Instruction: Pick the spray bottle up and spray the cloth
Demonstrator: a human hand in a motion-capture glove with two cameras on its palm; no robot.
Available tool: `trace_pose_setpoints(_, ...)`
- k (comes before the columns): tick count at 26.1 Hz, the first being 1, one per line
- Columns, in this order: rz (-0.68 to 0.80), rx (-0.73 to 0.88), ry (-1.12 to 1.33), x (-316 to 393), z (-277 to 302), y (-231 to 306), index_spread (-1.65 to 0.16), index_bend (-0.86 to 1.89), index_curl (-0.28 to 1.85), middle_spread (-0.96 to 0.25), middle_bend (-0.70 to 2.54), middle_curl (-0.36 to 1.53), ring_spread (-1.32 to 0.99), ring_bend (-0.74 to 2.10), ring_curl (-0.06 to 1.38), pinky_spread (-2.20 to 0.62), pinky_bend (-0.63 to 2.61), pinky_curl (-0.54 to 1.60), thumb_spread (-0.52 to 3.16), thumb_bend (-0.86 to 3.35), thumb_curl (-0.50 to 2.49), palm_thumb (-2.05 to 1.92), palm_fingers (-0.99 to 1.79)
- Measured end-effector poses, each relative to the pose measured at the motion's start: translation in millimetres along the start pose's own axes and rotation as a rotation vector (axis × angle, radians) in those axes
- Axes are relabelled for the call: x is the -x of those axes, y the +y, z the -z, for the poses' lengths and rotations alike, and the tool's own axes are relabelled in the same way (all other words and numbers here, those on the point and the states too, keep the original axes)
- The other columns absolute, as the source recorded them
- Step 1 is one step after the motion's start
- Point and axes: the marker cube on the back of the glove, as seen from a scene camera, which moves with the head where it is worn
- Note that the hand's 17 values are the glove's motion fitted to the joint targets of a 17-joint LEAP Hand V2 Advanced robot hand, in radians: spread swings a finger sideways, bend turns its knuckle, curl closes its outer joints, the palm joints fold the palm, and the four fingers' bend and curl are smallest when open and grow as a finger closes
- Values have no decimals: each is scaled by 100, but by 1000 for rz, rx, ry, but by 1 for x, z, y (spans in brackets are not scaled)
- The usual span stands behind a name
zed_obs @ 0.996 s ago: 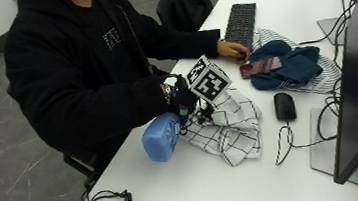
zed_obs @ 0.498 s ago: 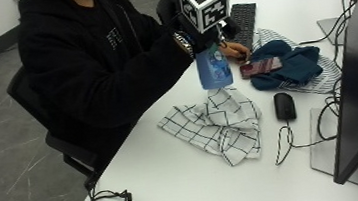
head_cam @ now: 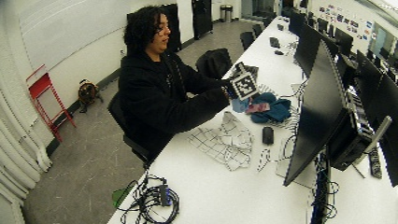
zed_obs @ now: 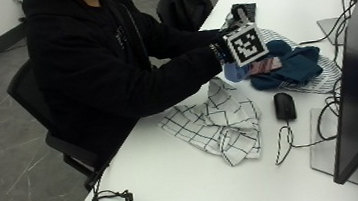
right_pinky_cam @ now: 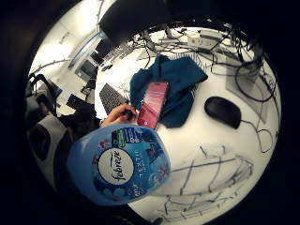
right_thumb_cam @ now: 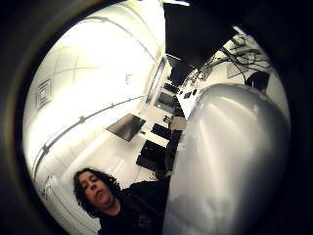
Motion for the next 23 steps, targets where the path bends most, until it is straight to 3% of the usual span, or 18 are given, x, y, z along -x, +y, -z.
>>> trace_pose_setpoints(9,-119,-44,-97,-57,-21,1,-28,20,58,-21,69,55,-22,80,48,-34,48,40,52,-3,74,93,140)
trace_pose_setpoints(16,-70,-123,-188,-62,-17,9,-28,19,57,-21,70,55,-22,81,48,-34,49,40,54,-3,74,93,140)
trace_pose_setpoints(23,-49,-90,-192,-66,-21,11,-28,20,58,-21,71,55,-22,82,48,-34,49,41,54,-3,74,93,141)
